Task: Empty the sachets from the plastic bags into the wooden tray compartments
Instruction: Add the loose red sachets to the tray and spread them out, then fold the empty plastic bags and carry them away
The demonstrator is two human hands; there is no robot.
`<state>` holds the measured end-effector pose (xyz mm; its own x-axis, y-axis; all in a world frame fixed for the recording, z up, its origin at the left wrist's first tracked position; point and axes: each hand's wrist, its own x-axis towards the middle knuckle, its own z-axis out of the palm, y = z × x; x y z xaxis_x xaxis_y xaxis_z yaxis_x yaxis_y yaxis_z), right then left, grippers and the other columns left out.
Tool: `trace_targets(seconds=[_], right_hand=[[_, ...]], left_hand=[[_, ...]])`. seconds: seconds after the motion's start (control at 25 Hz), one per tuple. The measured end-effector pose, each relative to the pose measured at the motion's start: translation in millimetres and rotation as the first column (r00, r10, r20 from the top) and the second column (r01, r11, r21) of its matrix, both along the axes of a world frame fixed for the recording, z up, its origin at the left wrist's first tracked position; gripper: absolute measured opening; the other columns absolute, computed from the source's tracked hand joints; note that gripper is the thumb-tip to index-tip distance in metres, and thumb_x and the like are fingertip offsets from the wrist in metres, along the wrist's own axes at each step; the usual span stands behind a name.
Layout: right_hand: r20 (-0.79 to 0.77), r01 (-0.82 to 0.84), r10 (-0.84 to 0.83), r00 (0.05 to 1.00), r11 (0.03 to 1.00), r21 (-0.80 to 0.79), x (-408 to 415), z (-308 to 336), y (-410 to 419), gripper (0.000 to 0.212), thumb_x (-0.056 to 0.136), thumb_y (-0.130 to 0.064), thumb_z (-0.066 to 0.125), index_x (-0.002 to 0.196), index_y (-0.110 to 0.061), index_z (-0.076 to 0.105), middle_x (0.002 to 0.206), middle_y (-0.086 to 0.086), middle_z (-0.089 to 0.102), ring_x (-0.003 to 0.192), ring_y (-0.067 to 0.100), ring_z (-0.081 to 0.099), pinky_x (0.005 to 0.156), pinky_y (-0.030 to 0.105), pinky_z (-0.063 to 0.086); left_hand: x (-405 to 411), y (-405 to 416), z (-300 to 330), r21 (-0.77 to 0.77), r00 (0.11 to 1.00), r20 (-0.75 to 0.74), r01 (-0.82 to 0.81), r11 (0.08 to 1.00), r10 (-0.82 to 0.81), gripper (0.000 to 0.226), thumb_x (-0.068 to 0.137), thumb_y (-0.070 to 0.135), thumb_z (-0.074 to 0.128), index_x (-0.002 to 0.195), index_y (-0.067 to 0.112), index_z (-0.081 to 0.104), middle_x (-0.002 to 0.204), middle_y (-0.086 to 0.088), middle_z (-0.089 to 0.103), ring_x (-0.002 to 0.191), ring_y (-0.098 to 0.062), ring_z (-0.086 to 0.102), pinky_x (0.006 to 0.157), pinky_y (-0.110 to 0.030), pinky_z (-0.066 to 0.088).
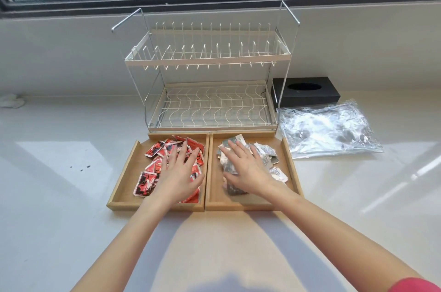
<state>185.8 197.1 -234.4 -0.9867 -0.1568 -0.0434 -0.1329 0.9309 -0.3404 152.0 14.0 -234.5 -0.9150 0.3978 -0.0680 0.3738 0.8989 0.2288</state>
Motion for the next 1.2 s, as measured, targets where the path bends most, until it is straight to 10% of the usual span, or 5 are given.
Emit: trace_targets(seconds=[0.88, 1.2], right_hand=[[0.073, 0.195, -0.204, 0.976, 0.973, 0.121, 65, -17, 245, 0.066, 0.091, -0.033, 0.045, 0.145, -0.025, 0.010, 0.158, 0.001, -0.001, 0.145, 0.018, -0.006, 0.116, 0.040, -0.007], [0.058, 0.181, -0.196, 0.979, 0.962, 0.203, 51, -43, 306, 0.071, 0.086, -0.003, 0.041, 0.146, -0.022, 0.008, 0.158, 0.004, -0.005, 0.145, 0.020, -0.008, 0.115, 0.041, -0.009]], left_hand=[[38, 244, -8, 0.061, 0.985, 0.056, 0.157, 0.986, -0.160, 0.067, 0.089, 0.040, 0.042, 0.144, 0.025, 0.006, 0.155, -0.006, -0.004, 0.142, -0.023, -0.008, 0.115, -0.042, -0.001], [28, 317, -36, 0.044, 0.990, 0.030, 0.139, 0.989, -0.140, 0.060, 0.089, 0.020, 0.042, 0.142, 0.018, 0.013, 0.154, -0.008, 0.009, 0.142, -0.025, 0.005, 0.115, -0.039, 0.005]])
